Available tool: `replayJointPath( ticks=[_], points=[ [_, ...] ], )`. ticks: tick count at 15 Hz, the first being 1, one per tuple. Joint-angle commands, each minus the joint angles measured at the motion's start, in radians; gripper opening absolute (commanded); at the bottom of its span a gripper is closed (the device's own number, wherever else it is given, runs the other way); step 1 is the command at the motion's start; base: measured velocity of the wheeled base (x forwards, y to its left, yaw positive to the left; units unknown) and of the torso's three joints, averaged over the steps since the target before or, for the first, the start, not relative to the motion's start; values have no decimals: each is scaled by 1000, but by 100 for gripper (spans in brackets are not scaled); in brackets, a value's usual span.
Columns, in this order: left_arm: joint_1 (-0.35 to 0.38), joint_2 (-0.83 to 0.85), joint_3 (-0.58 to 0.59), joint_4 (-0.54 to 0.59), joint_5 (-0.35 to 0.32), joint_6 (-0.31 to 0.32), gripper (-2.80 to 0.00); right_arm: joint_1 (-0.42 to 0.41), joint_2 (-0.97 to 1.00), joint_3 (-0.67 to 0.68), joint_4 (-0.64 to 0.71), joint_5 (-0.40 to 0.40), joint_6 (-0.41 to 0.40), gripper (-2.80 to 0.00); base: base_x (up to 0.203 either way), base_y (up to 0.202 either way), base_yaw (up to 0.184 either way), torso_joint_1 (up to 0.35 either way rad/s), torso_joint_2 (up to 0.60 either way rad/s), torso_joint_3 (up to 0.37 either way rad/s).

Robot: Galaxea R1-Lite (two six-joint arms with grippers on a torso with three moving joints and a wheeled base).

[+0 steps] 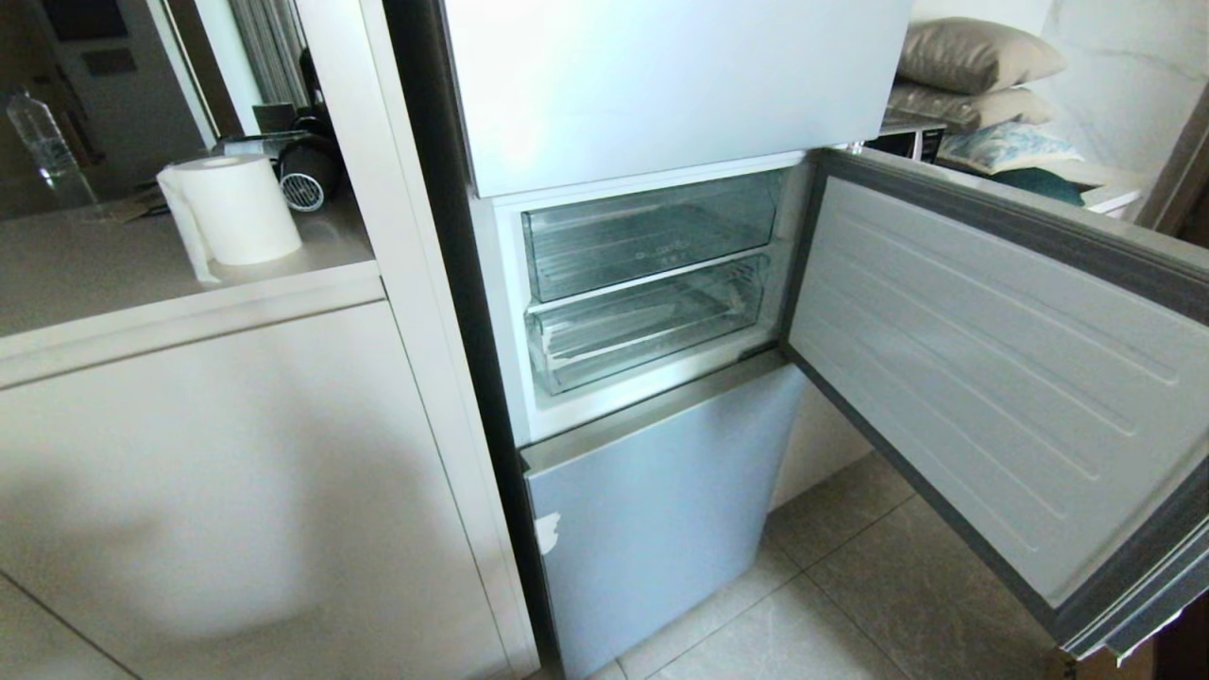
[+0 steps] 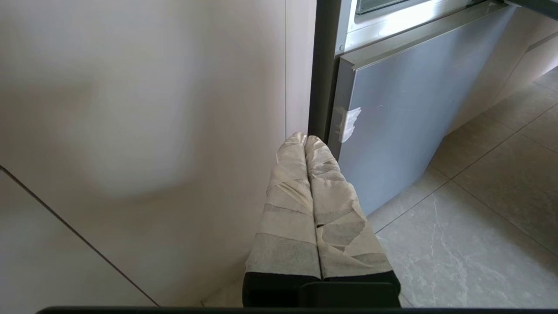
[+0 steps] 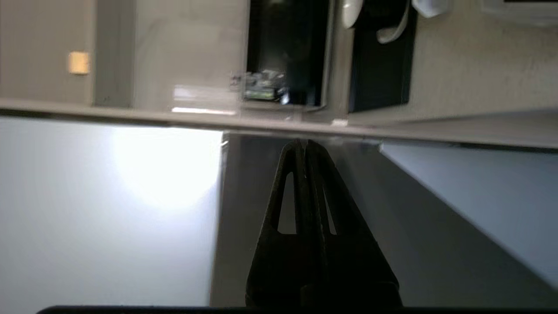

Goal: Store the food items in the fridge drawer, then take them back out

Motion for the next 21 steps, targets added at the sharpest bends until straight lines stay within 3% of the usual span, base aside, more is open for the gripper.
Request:
replayJointPath(
  ticks=[1,3,5,10,14,17,21],
  points=[
    [0,2,0,1,1,0,-280,138,67,0,27,-151,-113,-280,0,0,0,0,0,0],
    [1,2,0,1,1,0,-280,263,66,30,52,-281,-219,-280,0,0,0,0,0,0],
    [0,2,0,1,1,0,-280,381,40,70,58,-354,-293,-280,0,0,0,0,0,0],
    [0,2,0,1,1,0,-280,664,-28,132,59,-484,-366,-280,0,0,0,0,0,0],
    [0,2,0,1,1,0,-280,982,-24,121,38,-608,-381,-280,0,0,0,0,0,0],
    [0,2,0,1,1,0,-280,1235,48,33,-20,-688,-394,-280,0,0,0,0,0,0],
    [0,2,0,1,1,0,-280,1440,302,-261,-17,-802,-461,-280,0,0,0,0,0,0]
  ],
)
